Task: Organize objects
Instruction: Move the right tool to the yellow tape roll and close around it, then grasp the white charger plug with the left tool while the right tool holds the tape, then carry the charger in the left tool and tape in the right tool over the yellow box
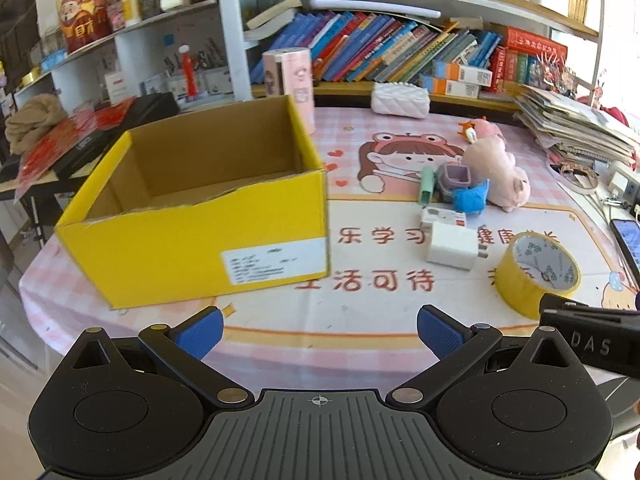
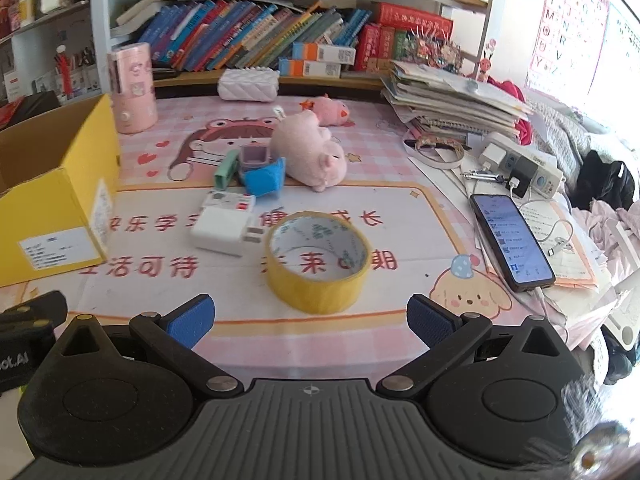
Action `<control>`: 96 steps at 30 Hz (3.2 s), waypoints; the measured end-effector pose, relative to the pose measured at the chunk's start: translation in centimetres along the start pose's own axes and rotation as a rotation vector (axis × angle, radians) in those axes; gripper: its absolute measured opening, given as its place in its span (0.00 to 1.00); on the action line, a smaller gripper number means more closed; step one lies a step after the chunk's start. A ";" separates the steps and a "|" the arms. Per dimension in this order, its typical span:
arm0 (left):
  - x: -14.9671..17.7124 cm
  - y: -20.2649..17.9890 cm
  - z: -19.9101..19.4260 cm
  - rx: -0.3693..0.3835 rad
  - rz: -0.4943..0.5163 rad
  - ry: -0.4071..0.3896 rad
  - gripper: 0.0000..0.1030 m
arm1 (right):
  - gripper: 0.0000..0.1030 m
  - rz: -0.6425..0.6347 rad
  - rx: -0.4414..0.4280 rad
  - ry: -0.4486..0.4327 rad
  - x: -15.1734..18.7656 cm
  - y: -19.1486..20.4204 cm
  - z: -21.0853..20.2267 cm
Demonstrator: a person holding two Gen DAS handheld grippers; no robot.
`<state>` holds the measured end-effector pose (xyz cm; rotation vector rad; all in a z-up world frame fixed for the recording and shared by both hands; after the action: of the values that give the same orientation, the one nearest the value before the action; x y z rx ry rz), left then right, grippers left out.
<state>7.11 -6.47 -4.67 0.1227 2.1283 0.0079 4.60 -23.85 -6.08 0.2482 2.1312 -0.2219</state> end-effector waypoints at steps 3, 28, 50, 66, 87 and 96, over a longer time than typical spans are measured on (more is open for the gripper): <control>-0.5 -1.2 0.6 -0.002 0.006 -0.008 1.00 | 1.00 0.007 -0.009 0.018 -0.6 -1.2 1.6; -0.2 -4.4 3.5 -0.176 -0.110 0.082 1.00 | 0.98 -0.135 -0.312 0.143 -1.0 -1.5 10.7; -2.9 -10.9 6.2 -0.022 -0.083 0.006 1.00 | 0.82 -0.078 -0.267 -0.104 -6.5 -7.6 9.0; -2.4 -13.7 11.6 0.017 -0.033 0.119 0.98 | 0.82 -0.077 -0.200 -0.113 -6.8 -10.8 11.3; -3.3 -11.9 13.3 0.024 -0.077 0.123 0.46 | 0.82 -0.078 -0.236 -0.078 -7.3 -9.4 13.5; -3.8 -10.2 11.2 0.006 -0.115 0.056 0.46 | 0.82 -0.082 -0.271 -0.060 -6.9 -7.9 13.2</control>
<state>17.74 -17.49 -7.96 0.0032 2.1888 -0.0635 16.82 -35.39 -6.82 -0.0044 2.0856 0.0132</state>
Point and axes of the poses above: each gripper's, at about its wrist camera, not at the fingertips, and z roughly the way its jaws point, y to its left, x to its underside, the point moved 5 cm from there along z, roughly the way its jaws point, and after that the axes turned 12 degrees about -y, right-handed, at the moved point
